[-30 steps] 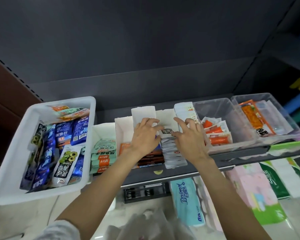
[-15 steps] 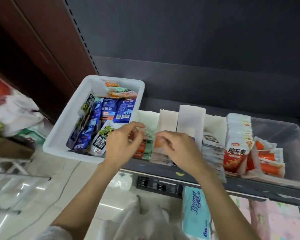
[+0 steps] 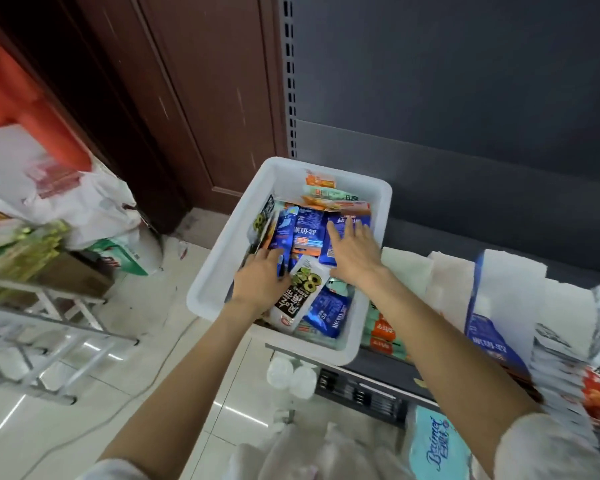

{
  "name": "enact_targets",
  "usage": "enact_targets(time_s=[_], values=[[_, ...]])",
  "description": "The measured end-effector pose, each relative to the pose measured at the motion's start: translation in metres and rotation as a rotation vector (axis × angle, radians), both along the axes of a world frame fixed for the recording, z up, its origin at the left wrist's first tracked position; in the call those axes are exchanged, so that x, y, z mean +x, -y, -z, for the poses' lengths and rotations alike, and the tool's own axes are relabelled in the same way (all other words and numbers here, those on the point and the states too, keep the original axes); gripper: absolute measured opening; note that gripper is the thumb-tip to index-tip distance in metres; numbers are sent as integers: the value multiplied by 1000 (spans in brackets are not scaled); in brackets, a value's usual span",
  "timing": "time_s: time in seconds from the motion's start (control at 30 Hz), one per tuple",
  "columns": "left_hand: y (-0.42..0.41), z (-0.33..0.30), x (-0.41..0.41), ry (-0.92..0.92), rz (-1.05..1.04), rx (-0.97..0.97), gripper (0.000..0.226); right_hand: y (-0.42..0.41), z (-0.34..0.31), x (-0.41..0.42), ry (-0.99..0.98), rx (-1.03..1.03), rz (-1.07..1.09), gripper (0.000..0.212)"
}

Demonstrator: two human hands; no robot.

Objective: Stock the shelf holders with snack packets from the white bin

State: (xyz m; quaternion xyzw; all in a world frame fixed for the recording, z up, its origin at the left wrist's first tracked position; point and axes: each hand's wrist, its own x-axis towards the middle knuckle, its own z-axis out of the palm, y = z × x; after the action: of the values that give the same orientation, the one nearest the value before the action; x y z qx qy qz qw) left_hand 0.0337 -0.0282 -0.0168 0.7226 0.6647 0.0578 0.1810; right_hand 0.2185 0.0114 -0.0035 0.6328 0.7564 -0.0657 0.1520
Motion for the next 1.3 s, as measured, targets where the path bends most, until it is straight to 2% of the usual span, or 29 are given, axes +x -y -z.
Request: enact_targets(time_s=[0.07, 0.17, 0.23, 0.3, 0.37, 0.43, 0.5, 0.6, 0.67, 0.73, 0.83, 0.9, 0.93, 1.0, 1.07, 1.17, 1.3], values=[[-2, 6, -1, -14, 21, -95, 55, -4, 4, -3, 65, -55, 17, 84], [-1, 11, -1, 12, 30, -66, 51, 8, -5, -4, 40, 79, -87, 45], [0, 7, 4, 174, -18, 53, 44, 21, -19, -3, 14, 191, -137, 37], [1, -3, 13, 462, -151, 37, 38, 33, -29, -2, -67, 354, -84, 41], [3, -15, 27, 866, -340, -183, 33, 47, -37, -2, -270, 584, 55, 37], [6, -26, 41, 1220, -479, -474, 28, 63, -46, -1, -670, 731, 295, 26], [11, -32, 53, 1482, -527, -631, 32, 80, -52, -1, -1066, 647, 551, 23], [18, -39, 68, 1788, -604, -535, 30, 100, -46, 5, -1449, 451, 720, 10], [22, -45, 75, 1747, -586, -345, 22, 113, -41, 15, -1573, 390, 716, 19], [25, -53, 81, 1553, -447, -186, 20, 126, -43, 32, -1485, 460, 647, 36], [30, -75, 96, 1293, -75, -84, 14, 143, -62, 65, -1305, 574, 521, 63], [36, -90, 116, 1146, 189, -47, 12, 154, -79, 89, -1196, 590, 467, 69], [39, -96, 128, 1080, 305, -10, 12, 159, -87, 101, -1105, 602, 443, 65], [45, -100, 154, 941, 491, 122, 12, 173, -98, 127, -886, 667, 397, 37], [51, -101, 179, 866, 602, 188, 15, 189, -103, 150, -786, 732, 397, 12], [61, -99, 213, 858, 662, 204, 22, 213, -101, 175, -821, 755, 507, 9], [74, -86, 251, 881, 632, 254, 17, 235, -88, 195, -785, 831, 593, 8]])
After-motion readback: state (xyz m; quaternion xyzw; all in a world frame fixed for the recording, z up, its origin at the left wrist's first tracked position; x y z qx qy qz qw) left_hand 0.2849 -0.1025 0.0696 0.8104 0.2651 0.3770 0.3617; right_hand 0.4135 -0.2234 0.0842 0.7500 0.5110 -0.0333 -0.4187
